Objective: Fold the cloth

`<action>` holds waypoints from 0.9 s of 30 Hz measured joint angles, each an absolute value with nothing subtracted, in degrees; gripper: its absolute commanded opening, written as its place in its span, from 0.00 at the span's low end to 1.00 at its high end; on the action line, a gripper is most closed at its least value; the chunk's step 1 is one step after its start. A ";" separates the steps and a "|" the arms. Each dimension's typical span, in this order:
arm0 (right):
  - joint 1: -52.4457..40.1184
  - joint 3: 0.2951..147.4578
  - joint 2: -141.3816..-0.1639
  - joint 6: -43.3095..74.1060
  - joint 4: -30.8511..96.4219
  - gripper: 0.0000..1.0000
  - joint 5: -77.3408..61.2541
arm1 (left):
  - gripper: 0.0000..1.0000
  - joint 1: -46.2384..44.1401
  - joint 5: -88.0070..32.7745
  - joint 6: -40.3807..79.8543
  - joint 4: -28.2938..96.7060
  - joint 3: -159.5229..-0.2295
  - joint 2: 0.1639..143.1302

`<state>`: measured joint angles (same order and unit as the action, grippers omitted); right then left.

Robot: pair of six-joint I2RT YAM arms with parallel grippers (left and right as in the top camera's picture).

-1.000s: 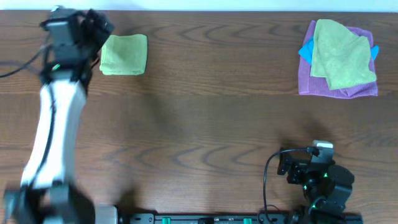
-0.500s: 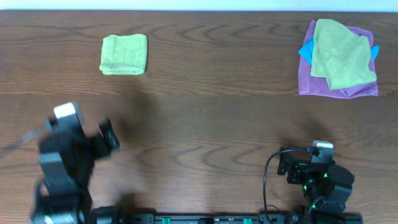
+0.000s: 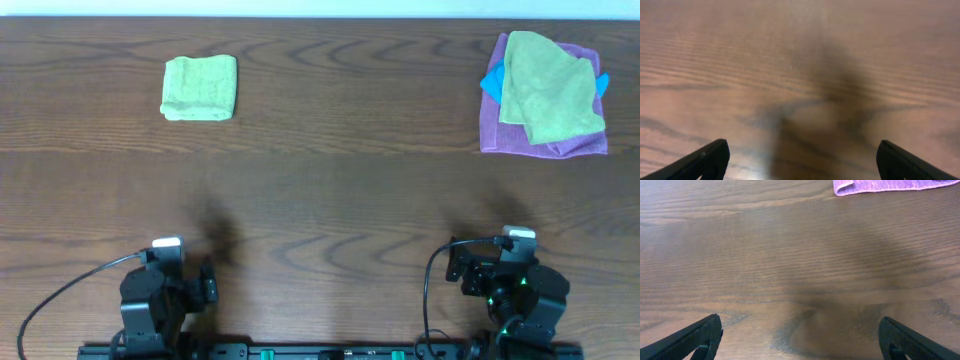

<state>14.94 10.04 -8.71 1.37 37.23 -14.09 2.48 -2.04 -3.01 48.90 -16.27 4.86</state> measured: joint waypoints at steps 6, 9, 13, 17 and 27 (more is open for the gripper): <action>14.94 10.04 -8.71 1.37 37.23 0.99 -14.09 | 0.95 2.48 -1.91 -3.29 49.21 -15.77 2.07; 14.94 10.04 -8.71 1.37 37.23 0.99 -14.11 | 0.95 2.48 -1.87 -3.31 48.27 -15.03 0.95; 14.94 10.04 -8.71 1.37 37.21 0.99 -14.11 | 0.95 2.46 -1.67 -3.46 47.27 -14.04 0.73; 14.94 10.04 -8.71 1.37 37.21 0.99 -14.11 | 0.95 2.46 -1.65 -3.46 47.20 -14.00 0.73; 14.94 10.04 -8.71 1.37 37.23 0.99 -14.09 | 0.95 2.46 -1.50 -3.44 47.18 -14.00 0.73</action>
